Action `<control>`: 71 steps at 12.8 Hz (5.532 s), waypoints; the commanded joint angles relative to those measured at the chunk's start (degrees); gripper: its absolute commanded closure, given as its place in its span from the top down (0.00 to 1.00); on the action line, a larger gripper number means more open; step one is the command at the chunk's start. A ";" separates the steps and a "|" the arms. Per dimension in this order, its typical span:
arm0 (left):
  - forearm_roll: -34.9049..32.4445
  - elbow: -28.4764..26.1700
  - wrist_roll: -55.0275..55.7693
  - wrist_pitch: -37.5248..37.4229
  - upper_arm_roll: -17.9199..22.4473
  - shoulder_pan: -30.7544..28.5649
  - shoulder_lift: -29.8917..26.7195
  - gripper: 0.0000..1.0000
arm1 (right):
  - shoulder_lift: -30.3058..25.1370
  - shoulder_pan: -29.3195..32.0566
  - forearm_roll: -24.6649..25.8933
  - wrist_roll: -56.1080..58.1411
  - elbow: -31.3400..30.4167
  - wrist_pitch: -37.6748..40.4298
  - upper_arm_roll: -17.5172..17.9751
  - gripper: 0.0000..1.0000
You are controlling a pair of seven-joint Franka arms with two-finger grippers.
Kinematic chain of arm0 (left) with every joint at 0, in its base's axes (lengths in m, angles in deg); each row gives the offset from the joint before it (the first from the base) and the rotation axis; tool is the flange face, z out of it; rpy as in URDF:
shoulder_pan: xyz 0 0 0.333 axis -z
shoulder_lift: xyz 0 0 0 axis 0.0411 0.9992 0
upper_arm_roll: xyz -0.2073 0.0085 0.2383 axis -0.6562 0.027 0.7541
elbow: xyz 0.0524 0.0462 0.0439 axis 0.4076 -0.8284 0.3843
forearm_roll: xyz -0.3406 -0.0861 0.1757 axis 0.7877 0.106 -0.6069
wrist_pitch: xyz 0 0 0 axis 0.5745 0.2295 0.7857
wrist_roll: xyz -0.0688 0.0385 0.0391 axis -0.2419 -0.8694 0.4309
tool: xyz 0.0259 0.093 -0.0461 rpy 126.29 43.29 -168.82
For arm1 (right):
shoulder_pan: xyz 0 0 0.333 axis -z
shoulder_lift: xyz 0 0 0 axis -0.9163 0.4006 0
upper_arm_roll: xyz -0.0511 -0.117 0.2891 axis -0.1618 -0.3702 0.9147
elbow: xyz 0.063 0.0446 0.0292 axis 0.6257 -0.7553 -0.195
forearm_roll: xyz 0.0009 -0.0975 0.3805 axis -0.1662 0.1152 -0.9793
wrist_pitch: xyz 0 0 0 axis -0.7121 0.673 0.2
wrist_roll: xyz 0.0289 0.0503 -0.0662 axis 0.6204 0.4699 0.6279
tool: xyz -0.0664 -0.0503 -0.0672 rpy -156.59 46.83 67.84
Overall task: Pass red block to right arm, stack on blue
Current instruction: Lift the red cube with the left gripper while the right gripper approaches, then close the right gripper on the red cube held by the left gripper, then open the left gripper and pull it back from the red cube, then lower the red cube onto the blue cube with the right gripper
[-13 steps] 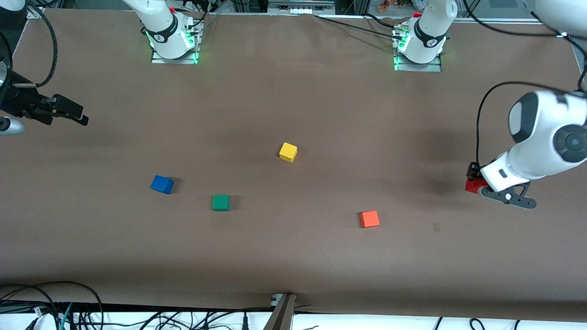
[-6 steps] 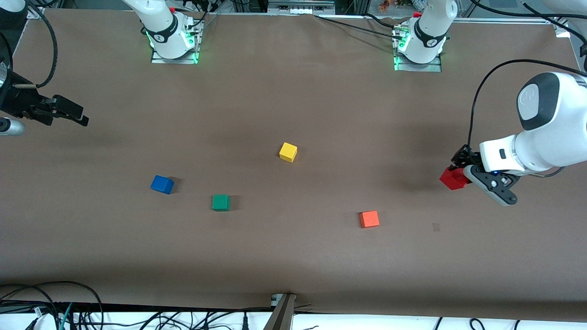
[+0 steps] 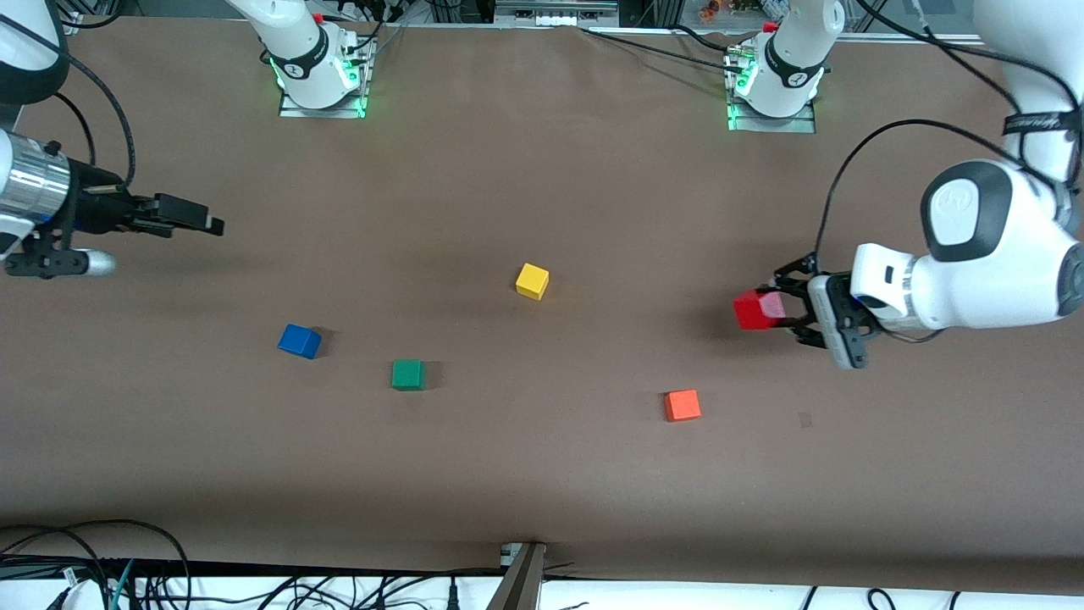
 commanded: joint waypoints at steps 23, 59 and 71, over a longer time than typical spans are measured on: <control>57.34 11.81 -15.86 12.40 -0.12 32.80 11.97 0.00 | -1.73 -3.32 -75.60 17.57 -32.94 -5.18 9.77 1.00; 5.02 12.24 14.71 -13.33 0.67 4.70 -2.96 1.00 | 7.41 -2.96 -18.92 -2.98 -11.96 -18.36 9.51 0.07; -43.63 14.09 40.83 -20.64 -0.92 4.15 -17.92 1.00 | 24.98 -5.15 37.57 4.38 2.91 -21.52 8.46 0.07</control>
